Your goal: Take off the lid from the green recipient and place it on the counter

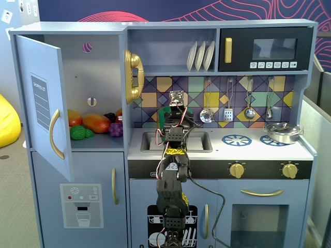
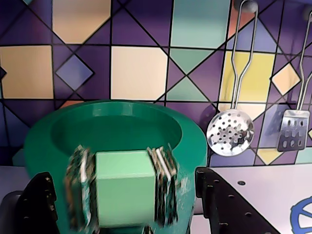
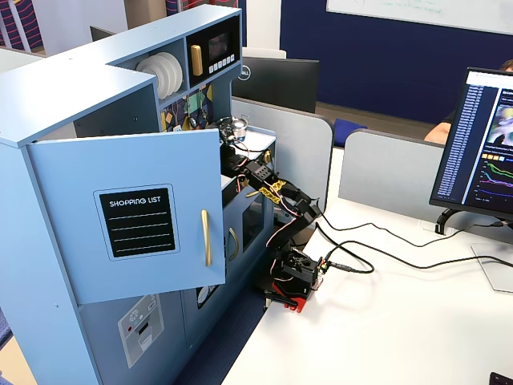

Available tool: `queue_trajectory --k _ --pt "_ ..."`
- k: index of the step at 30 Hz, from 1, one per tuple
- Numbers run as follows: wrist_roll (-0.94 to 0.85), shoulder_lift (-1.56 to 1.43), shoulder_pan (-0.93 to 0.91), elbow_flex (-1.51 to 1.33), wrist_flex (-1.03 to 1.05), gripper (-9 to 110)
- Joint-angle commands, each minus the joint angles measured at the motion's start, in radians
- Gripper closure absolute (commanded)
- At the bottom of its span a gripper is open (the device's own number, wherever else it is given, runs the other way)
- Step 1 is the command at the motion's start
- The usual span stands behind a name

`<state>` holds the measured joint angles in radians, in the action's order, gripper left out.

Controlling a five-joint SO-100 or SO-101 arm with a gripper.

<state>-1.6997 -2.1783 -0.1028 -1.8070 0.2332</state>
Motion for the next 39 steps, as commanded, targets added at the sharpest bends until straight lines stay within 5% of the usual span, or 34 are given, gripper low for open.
queue_trajectory --k 1,8,17,25,39 --pt "0.028 0.035 0.023 0.107 -0.037 75" --pt "0.032 0.031 0.071 0.092 -0.023 101" --pt "-0.012 0.063 0.101 0.190 -0.258 101" --pt "-0.021 0.032 -0.233 0.163 -0.232 101" --pt "0.002 0.034 -0.434 -0.295 -0.479 101"
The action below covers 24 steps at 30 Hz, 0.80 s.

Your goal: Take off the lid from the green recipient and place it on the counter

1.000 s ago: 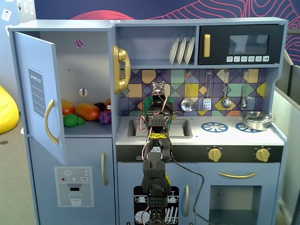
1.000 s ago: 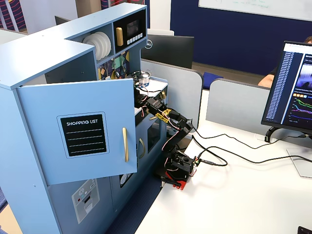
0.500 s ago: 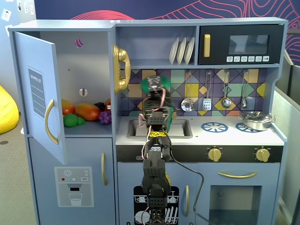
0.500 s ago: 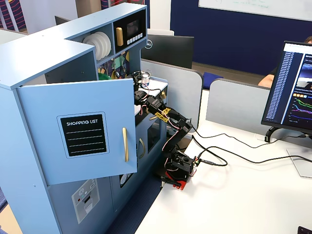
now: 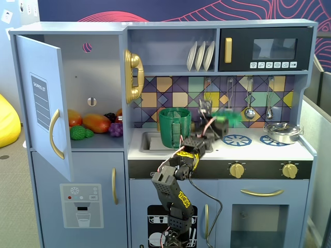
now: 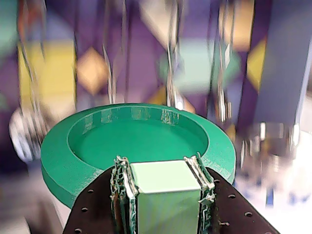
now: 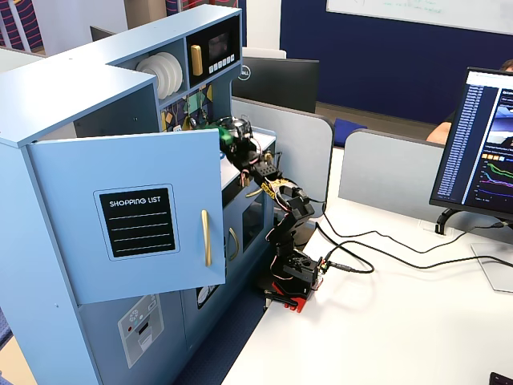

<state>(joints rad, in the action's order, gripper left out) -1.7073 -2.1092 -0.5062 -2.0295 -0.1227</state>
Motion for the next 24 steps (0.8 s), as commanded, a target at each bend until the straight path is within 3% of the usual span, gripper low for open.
queue_trajectory --k 1,20,24 --pt "0.020 -0.021 -0.041 -0.097 -0.144 101" --pt "0.052 0.020 -0.055 -0.242 -0.227 101" --pt "0.141 0.003 -0.055 -0.213 -0.235 77"
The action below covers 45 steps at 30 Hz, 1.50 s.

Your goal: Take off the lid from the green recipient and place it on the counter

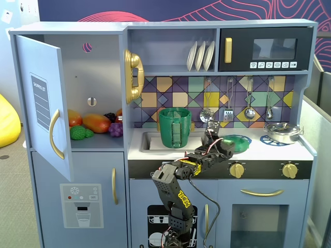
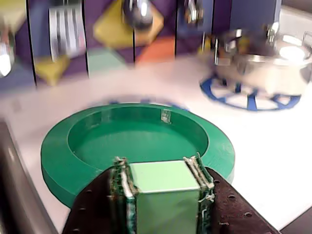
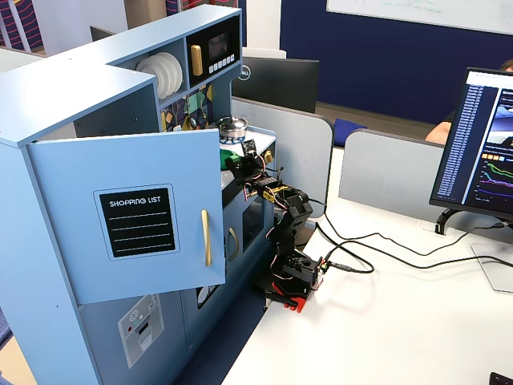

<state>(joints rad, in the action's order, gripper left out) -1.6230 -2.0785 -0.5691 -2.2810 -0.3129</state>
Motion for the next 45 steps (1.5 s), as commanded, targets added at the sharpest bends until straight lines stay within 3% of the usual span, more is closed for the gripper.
queue_trajectory --k 1,5,9,11,15,18,22,25,32,36,45 --pt "0.057 -0.037 0.011 0.055 -0.035 74" --pt "0.005 -0.129 0.034 0.138 0.048 70" --pt "-0.014 -0.288 0.077 0.207 0.245 75" --pt "-0.006 -0.430 0.126 0.215 0.483 79" --pt "-0.037 -0.666 0.273 0.275 1.189 90" --pt "-0.178 -0.758 0.327 0.184 1.465 101" --pt "0.006 -0.920 0.402 -0.078 1.554 101" --pt "0.078 -1.006 0.483 -0.296 1.506 101" --pt "0.135 -0.992 0.589 -0.704 1.054 101" --pt "0.193 -0.988 0.655 -0.715 1.169 101" --pt "0.140 -1.089 0.623 -0.716 1.703 101"
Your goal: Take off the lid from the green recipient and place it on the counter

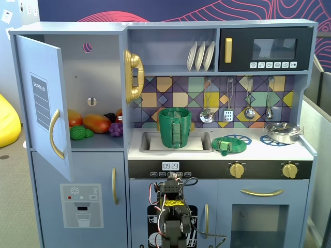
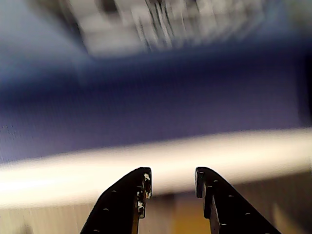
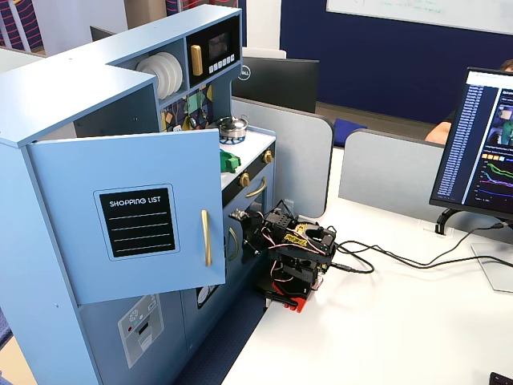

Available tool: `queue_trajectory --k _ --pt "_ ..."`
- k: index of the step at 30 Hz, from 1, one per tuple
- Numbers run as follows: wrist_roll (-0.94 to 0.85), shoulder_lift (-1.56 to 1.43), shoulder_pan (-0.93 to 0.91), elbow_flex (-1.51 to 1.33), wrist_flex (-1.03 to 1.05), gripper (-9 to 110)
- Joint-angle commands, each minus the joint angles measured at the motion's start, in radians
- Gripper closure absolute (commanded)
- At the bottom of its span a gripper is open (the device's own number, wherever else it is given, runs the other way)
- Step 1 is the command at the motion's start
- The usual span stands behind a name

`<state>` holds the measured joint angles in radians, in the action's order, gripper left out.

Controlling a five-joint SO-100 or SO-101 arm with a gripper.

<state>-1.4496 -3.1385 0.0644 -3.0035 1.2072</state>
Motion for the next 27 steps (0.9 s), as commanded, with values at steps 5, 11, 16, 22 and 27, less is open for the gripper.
queue_trajectory --k 5,11,16,22,27 --pt "-0.063 -0.038 -0.057 0.006 0.314 101" --pt "-0.061 -0.040 -0.103 0.006 0.325 100" --pt "-0.061 -0.040 -0.106 0.006 0.325 100" --pt "-0.061 -0.040 -0.106 0.006 0.325 99" --pt "-0.061 -0.040 -0.106 0.006 0.325 99"
